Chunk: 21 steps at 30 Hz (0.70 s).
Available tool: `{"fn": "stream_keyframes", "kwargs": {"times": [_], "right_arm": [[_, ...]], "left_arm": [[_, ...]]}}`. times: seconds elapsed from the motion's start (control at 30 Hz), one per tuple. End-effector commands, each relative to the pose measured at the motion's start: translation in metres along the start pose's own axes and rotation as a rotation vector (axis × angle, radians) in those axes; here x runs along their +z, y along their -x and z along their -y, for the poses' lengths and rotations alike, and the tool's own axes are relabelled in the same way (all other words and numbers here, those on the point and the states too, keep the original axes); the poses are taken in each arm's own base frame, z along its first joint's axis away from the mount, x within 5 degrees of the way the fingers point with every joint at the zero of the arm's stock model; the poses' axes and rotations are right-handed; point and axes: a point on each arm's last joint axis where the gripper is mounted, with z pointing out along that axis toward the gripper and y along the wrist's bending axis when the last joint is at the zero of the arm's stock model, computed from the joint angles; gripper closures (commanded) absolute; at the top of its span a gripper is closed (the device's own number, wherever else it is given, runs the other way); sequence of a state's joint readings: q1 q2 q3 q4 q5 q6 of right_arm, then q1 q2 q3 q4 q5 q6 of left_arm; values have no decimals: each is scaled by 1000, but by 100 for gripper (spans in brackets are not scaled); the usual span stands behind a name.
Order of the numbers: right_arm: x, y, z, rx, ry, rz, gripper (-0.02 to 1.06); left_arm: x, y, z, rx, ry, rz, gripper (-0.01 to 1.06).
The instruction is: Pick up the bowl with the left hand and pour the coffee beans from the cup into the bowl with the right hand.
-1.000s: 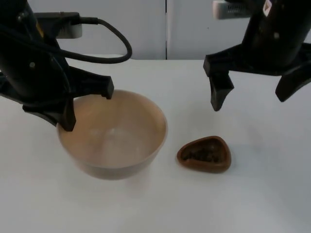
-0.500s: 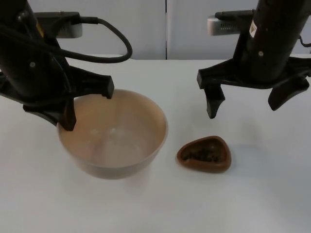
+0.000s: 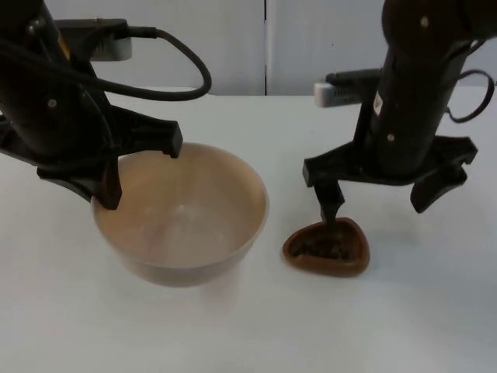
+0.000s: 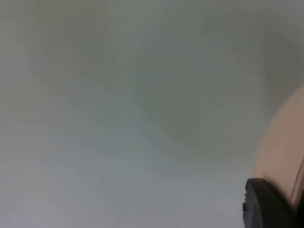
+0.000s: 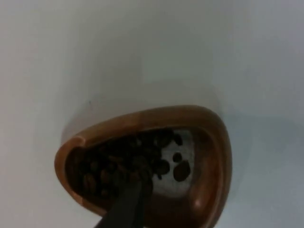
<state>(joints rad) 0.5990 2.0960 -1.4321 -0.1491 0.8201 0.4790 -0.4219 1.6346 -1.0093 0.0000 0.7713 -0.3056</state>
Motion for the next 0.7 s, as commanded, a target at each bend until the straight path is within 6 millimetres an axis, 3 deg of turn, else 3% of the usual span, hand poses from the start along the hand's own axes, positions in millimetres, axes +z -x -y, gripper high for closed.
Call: {"fn": "stream_keyframes", "kwargs": {"times": [0.0, 0.37, 0.67], "right_arm": [[5, 1, -4, -6, 0, 5, 9], [18, 1, -5, -8, 11, 14, 17], [20, -1, -4, -34, 8, 6, 18]], "left_arm": [[-3, 0, 0, -23, -14, 10, 105], [-3, 0, 0, -23, -14, 10, 105], [-3, 0, 0, -23, -14, 10, 105]]}}
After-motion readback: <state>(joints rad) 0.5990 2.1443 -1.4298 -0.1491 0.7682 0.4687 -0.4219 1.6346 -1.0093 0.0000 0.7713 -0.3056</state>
